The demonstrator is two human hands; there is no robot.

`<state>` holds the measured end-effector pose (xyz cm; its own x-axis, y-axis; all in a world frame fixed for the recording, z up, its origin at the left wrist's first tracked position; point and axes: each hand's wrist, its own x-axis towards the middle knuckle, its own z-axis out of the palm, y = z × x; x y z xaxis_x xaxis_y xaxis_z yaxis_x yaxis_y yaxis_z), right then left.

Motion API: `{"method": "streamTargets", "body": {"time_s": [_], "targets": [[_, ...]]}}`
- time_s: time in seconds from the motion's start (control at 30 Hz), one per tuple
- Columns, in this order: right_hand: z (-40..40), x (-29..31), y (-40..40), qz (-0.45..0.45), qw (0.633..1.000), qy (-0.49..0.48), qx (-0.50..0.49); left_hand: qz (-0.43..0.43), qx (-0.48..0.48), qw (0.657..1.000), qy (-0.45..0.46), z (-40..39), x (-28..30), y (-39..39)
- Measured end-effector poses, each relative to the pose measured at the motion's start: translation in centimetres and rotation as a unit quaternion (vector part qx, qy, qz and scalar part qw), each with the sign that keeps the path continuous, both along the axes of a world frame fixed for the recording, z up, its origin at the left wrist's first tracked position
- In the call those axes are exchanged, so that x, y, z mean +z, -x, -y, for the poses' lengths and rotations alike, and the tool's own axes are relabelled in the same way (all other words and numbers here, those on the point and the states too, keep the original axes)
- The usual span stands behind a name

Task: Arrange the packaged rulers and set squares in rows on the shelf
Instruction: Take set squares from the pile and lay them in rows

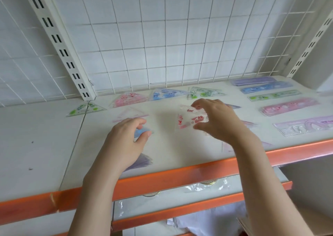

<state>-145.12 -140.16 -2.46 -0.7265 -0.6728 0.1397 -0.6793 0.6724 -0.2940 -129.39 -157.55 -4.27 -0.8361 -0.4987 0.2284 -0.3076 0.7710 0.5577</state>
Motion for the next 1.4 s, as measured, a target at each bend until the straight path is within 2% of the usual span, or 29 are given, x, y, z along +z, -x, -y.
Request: {"method": "streamTargets", "body": {"time_s": [0.27, 0.47, 0.67, 0.87, 1.07, 1.4], "targets": [[-6.0, 0.2, 3.7, 0.059, 0.995, -0.031, -0.075, -0.003, -0.048, 0.999, 0.001, -3.9, -0.6, 3.2], [-6.4, 0.3, 4.5, 0.111, 0.991, -0.046, -0.059, 0.009, -0.049, 0.999, 0.011, -4.2, -0.7, 2.9], [-5.3, 0.9, 3.7, 0.105, 0.992, -0.047, -0.042, 0.004, -0.029, 1.0, 0.008, -3.0, -0.7, 1.1], [0.3, 1.3, -1.0, 0.042, 0.999, 0.016, 0.023, -0.006, 0.005, 1.0, 0.03, -0.1, 0.1, -2.0], [8.7, 0.5, -8.0, 0.054, 0.99, 0.068, 0.114, 0.029, 0.058, 0.995, 0.076, 5.1, 0.4, -7.0], [22.1, 0.1, -18.8, 0.057, 0.976, 0.036, 0.206, 0.036, 0.164, 0.984, 0.061, 16.8, 0.1, -18.9]]}}
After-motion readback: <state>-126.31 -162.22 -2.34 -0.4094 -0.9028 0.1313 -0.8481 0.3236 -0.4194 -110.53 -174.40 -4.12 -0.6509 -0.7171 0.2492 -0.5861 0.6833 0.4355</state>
